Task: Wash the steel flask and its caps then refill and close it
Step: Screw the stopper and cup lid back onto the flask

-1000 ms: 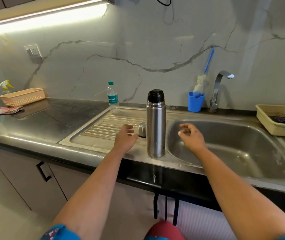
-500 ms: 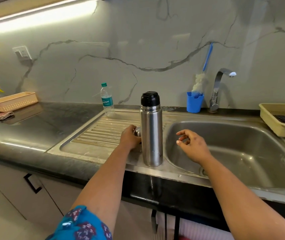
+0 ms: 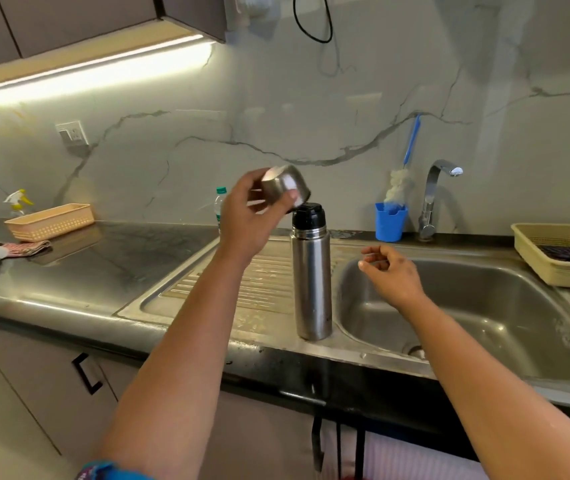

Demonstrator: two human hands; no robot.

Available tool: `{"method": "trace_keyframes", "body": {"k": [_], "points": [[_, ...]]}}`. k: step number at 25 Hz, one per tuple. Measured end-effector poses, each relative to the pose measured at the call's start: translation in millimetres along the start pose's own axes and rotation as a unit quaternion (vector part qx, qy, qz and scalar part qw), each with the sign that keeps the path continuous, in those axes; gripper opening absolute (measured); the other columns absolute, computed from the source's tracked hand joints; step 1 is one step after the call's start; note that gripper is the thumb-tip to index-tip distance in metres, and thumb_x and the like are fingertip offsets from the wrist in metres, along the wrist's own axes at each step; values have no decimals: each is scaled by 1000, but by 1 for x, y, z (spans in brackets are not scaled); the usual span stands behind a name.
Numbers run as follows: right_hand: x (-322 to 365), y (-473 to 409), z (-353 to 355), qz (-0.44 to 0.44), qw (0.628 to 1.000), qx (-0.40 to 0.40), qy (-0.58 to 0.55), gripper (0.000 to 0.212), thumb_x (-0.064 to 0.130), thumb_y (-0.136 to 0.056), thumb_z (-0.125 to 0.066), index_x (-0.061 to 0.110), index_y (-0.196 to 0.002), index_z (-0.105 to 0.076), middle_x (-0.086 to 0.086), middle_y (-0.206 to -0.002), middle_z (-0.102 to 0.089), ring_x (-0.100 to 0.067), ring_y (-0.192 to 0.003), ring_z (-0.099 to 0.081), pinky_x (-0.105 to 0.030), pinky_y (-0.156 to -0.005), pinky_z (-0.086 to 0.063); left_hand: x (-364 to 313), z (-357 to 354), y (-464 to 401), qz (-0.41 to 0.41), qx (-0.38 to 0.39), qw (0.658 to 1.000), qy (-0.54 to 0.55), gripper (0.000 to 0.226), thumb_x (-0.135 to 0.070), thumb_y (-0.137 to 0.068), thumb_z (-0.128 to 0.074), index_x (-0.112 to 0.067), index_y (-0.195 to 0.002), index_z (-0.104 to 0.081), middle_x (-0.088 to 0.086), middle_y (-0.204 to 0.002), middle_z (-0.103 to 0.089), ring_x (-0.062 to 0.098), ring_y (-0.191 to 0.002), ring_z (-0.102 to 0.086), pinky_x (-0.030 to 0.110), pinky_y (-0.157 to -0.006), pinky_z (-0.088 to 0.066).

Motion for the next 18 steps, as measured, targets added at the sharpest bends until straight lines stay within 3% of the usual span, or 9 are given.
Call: {"method": "trace_keyframes", "body": {"k": [2, 5, 8, 11, 14, 16, 18], "points": [[19, -5, 6, 20, 1000, -6, -21, 23, 20, -90, -64, 25, -112, -60, 7, -100, -60, -4, -90, -56, -17, -74, -45, -9, -16, -1, -24, 40, 994, -97, 51, -41, -74, -84, -25, -117, -63, -4, -113, -66, 9, -97, -64, 27, -83, -54], [47, -12, 19, 67, 997, -28, -26, 22, 22, -90, -65, 25, -111, -61, 9, -98, -61, -1, -87, -56, -18, -81, -47, 4, -29, 7, 13, 84, 980, -178, 60, -50, -73, -83, -25, -123, -60, -7, -113, -63, 14, -101, -63, 27, -81, -51], [76, -17, 25, 115, 993, 18, 1, 23, 22, -94, -58, 28, -117, -59, 9, -106, -59, -6, -100, -56, -27, -94, -48, 21, -27, 16, 57, 101, 981, -154, 88, -60, -68, -81, -33, -143, -44, -3, -136, -55, 16, -119, -56, 29, -91, -47], [114, -21, 24, 186, 971, 131, 68, 36, 25, -98, -53, 34, -133, -48, 4, -138, -49, -12, -126, -45, -37, -108, -39, 43, -29, 39, 132, 116, 981, -76, 108, -61, -60, -85, -34, -149, -32, -4, -143, -50, 15, -126, -51, 40, -102, -44], [148, -27, 15, 184, 930, 287, 138, 52, 21, -95, -58, 37, -141, -39, 2, -154, -30, -19, -139, -28, -42, -113, -29, 78, -44, 79, 175, 138, 974, -24, 80, -44, -64, -90, -30, -131, -50, -9, -123, -62, 17, -118, -59, 29, -92, -50], [160, -34, 5, 167, 903, 339, 204, 53, 18, -92, -62, 33, -140, -43, -3, -148, -37, -24, -133, -38, -43, -109, -37, 90, -51, 95, 161, 113, 980, -30, 64, -40, -67, -90, -39, -117, -50, -19, -108, -62, 12, -107, -63, 19, -81, -49], [169, -39, -2, 171, 882, 336, 282, 45, 21, -92, -62, 29, -135, -50, -4, -136, -47, -25, -120, -50, -40, -99, -47, 96, -56, 99, 135, 91, 986, -43, 61, -42, -68, -88, -41, -114, -49, -21, -104, -63, 6, -100, -65, 21, -82, -53]]}}
Point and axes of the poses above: each hand's wrist, its own y-axis away from the middle knuckle, its own z-axis out of the back of the hand, x = y × z, the point moved 1 cm from there along -y, towards the middle knuckle
